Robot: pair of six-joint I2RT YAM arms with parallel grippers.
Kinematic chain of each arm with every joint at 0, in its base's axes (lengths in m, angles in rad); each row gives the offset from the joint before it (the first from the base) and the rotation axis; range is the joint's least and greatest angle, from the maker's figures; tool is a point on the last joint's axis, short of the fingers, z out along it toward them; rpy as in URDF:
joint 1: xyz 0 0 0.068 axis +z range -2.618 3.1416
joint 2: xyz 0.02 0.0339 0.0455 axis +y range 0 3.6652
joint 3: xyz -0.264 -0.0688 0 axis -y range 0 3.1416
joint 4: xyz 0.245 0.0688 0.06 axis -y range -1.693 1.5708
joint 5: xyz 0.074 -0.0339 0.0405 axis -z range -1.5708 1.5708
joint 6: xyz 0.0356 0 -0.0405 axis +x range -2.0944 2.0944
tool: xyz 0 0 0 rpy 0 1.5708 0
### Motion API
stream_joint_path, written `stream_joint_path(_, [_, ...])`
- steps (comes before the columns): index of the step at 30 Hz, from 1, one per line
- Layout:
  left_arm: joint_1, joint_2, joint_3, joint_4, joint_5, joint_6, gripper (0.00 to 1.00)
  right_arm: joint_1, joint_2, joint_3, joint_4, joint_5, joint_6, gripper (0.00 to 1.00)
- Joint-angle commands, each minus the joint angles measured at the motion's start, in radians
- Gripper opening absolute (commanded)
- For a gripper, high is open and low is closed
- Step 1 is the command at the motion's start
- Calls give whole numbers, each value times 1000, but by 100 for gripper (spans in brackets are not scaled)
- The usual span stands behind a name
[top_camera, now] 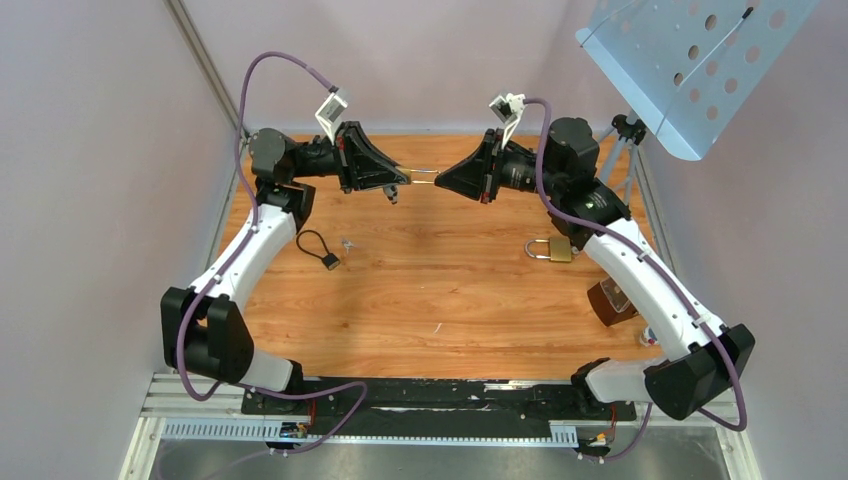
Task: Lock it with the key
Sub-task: Lock the lock.
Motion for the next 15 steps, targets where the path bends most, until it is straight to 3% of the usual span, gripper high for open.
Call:
stream_joint_path(1, [5, -45, -59, 218, -56, -41, 0, 6, -22, 11, 110, 37, 102, 0])
stream_joint_path(5, [5, -85, -86, 207, -94, -5, 0, 21, -13, 10, 130, 52, 126, 3])
stream_joint_path(10, [5, -79, -67, 189, -75, -29, 0, 24, -41, -12, 128, 91, 85, 42])
stream_joint_path(15, [5, -79, -46, 155, -69, -38, 0, 15, -95, -44, 91, 105, -20, 70])
